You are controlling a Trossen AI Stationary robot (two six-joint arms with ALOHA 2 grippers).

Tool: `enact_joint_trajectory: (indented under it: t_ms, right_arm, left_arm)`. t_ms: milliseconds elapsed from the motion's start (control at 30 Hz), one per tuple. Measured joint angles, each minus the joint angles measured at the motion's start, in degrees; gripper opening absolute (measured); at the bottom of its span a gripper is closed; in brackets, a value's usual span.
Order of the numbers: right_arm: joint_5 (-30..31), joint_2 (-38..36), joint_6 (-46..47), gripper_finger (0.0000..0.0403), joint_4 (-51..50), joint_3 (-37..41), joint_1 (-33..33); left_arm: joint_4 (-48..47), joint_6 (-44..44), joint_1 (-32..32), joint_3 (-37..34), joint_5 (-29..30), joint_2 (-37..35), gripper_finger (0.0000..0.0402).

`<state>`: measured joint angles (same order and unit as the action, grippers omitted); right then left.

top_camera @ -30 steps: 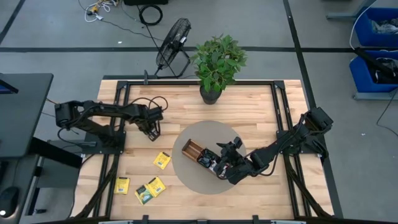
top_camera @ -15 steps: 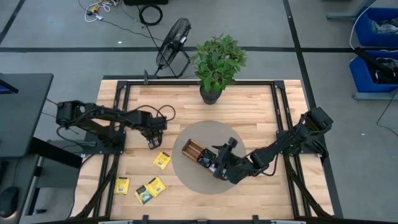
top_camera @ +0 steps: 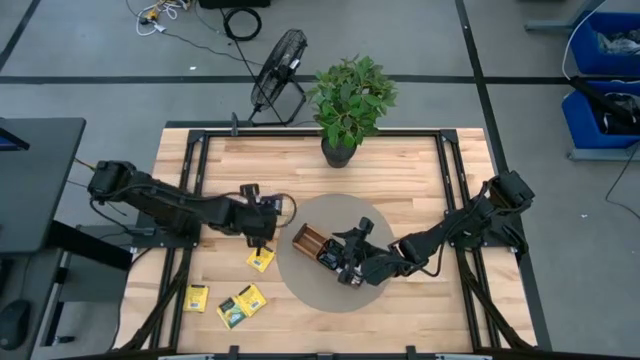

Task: Pick & Place Tea
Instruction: Put the purple tea bag into the middle section of the wooden organizer

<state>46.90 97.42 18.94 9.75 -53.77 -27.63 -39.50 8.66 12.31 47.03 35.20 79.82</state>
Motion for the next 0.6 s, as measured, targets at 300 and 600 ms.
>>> enact_joint_trajectory:
  t_ms: [300, 600]
  right_arm:
    - [-4.96, -4.14, 1.72, 0.0224, 2.28, 0.07, 3.43]
    - [-15.42, -10.75, 8.07, 0.0224, 4.49, 0.05, 10.34]
  left_arm:
    - [6.33, -6.78, 8.8, 0.43, 18.07, -0.01, 0.0002]
    - [20.93, -29.14, 12.64, 0.45, 24.36, -0.01, 0.0002]
